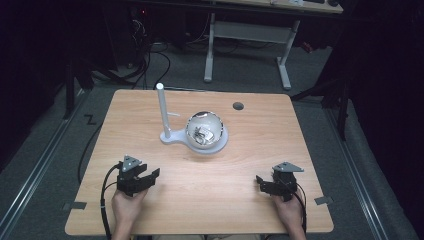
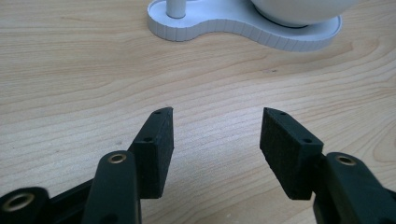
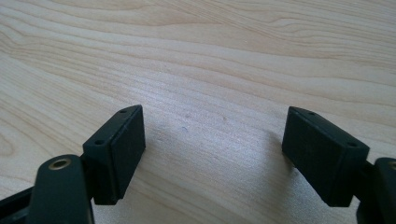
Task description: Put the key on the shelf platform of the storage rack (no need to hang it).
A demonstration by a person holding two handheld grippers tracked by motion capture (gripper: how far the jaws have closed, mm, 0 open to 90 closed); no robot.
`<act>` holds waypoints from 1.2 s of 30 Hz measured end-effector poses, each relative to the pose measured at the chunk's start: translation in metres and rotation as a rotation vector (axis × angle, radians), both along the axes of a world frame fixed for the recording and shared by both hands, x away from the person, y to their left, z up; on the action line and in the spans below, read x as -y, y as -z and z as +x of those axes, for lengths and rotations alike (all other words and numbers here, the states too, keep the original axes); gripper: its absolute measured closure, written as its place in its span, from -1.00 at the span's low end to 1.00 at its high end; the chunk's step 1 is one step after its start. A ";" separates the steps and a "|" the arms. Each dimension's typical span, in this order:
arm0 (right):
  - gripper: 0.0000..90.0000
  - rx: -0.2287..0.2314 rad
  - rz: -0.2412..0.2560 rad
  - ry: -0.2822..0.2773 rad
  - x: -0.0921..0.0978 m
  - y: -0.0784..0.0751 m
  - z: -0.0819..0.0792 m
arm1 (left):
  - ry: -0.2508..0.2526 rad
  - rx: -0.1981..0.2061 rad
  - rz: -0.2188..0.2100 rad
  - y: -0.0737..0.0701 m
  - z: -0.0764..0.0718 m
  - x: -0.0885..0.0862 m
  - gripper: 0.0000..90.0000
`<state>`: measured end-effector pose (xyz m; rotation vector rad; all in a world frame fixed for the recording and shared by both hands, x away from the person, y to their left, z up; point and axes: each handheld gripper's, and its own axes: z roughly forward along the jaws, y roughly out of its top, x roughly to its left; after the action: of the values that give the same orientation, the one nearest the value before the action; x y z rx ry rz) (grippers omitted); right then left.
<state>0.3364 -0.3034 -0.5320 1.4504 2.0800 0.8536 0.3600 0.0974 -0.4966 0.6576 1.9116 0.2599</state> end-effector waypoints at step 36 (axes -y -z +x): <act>-0.52 -0.001 0.001 0.002 0.000 0.000 0.000 | -0.022 -0.022 0.078 0.033 0.009 0.029 -0.03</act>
<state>0.3363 -0.3031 -0.5319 1.4533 2.0786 0.8542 0.3690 0.0688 -0.5295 0.6941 1.9389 0.3434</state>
